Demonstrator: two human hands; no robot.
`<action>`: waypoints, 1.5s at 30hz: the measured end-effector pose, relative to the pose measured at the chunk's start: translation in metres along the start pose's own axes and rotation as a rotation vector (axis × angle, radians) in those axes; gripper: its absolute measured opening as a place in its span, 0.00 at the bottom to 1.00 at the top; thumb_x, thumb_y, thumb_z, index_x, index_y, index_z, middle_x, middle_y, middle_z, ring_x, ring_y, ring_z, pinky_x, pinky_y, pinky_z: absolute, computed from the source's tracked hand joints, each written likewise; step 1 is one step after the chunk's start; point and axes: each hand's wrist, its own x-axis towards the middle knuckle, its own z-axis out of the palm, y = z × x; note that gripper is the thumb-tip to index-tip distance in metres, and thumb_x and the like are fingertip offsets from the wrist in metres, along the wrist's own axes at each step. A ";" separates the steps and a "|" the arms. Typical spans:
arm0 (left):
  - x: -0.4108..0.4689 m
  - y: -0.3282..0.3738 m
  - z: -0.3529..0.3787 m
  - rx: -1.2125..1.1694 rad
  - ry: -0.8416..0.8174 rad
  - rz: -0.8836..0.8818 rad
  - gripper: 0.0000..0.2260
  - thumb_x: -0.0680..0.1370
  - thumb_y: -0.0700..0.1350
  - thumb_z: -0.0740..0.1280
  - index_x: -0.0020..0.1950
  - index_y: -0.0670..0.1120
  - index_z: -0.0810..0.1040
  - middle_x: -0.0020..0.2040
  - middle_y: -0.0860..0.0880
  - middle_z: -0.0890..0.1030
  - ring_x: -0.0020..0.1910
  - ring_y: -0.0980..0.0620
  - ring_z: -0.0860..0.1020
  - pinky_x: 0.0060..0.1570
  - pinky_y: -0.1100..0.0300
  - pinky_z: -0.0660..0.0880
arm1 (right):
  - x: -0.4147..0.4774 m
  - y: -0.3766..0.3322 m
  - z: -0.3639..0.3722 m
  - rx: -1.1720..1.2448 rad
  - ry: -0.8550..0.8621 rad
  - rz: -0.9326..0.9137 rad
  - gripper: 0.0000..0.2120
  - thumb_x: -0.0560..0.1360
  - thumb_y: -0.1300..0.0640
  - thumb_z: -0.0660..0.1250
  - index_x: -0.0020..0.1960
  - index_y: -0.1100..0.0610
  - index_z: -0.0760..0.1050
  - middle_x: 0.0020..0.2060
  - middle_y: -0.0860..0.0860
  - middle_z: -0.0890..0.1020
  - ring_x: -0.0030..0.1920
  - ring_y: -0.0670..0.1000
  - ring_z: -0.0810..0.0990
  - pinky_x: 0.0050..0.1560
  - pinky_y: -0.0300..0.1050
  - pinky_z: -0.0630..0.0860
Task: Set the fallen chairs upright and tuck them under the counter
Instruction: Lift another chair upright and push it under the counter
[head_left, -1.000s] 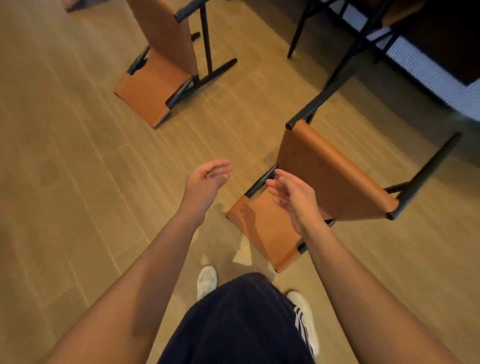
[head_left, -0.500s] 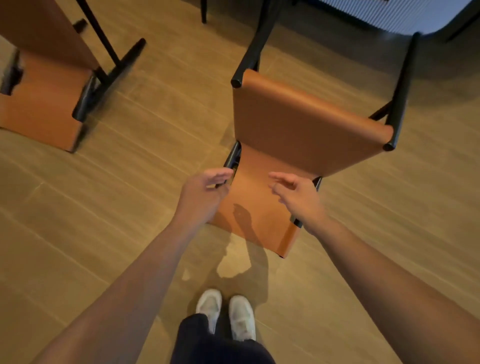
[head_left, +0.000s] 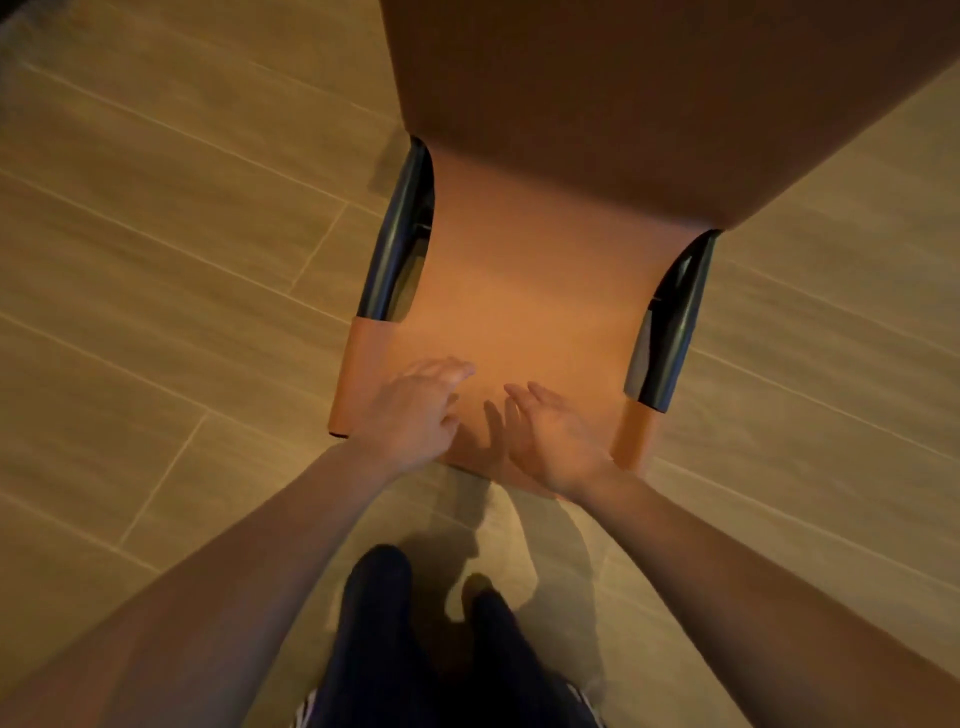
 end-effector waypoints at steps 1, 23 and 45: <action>0.006 -0.009 0.019 0.046 -0.029 0.005 0.30 0.77 0.45 0.66 0.77 0.51 0.58 0.77 0.51 0.60 0.75 0.51 0.58 0.72 0.53 0.59 | 0.010 0.008 0.017 -0.048 -0.021 -0.013 0.27 0.80 0.51 0.57 0.77 0.55 0.56 0.74 0.59 0.62 0.75 0.58 0.59 0.74 0.49 0.57; 0.047 -0.083 0.139 0.552 -0.175 0.175 0.36 0.79 0.50 0.61 0.78 0.49 0.40 0.78 0.46 0.36 0.76 0.43 0.36 0.72 0.36 0.47 | 0.061 0.042 0.133 -0.458 -0.001 -0.024 0.40 0.79 0.54 0.59 0.77 0.59 0.34 0.74 0.68 0.36 0.74 0.69 0.35 0.73 0.67 0.41; 0.040 -0.071 0.141 0.768 -0.159 0.217 0.33 0.79 0.47 0.60 0.77 0.41 0.43 0.77 0.35 0.40 0.75 0.30 0.42 0.66 0.28 0.55 | 0.063 0.024 0.136 -0.491 -0.061 0.035 0.44 0.76 0.52 0.63 0.76 0.62 0.36 0.73 0.72 0.38 0.72 0.75 0.38 0.69 0.74 0.48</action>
